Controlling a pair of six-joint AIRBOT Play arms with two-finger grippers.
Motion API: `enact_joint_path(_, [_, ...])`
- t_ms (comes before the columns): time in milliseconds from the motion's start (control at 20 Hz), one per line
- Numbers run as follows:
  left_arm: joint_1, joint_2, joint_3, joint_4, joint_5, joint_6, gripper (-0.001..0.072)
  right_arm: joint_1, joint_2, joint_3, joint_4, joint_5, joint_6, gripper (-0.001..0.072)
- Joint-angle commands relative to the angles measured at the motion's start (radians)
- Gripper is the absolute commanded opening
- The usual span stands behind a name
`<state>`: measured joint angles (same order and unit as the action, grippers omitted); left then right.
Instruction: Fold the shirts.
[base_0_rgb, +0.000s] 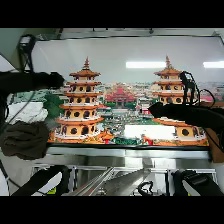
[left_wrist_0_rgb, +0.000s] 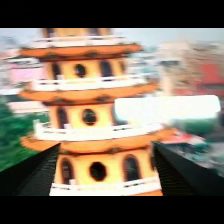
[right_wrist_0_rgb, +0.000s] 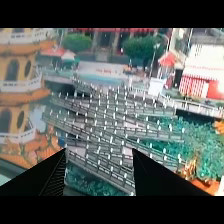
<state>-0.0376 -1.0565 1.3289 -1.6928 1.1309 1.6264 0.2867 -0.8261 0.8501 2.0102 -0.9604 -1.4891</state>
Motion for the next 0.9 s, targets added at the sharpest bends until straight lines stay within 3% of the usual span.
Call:
enact_joint_path(0, [0.287,-0.152,0.088,0.208,0.032,-0.016,0.0689,-0.001,-0.011,0.015,0.003,0.034,0.002,0.0474])
enact_joint_path(100, [0.431,-0.261,0.088,0.207,0.004,-0.016,0.069,-0.001,-0.023,0.015,0.003,0.034,0.042,0.069])
enact_joint_path(300, [0.602,-0.567,0.089,0.207,-0.187,-0.015,0.069,-0.001,-0.058,0.015,0.002,0.035,0.117,0.0695])
enact_joint_path(600, [0.558,-0.705,0.089,0.199,-0.377,-0.015,0.069,0.001,-0.073,0.015,0.011,0.027,0.161,0.0694])
enact_joint_path(700, [0.526,-0.702,0.124,0.2,-0.337,-0.015,0.069,0.001,-0.073,0.015,0.01,0.019,0.2,0.0694])
enact_joint_path(850, [0.501,-0.702,0.262,0.2,-0.101,-0.005,0.069,0.001,-0.073,0.015,0.01,0.019,0.2,0.0694])
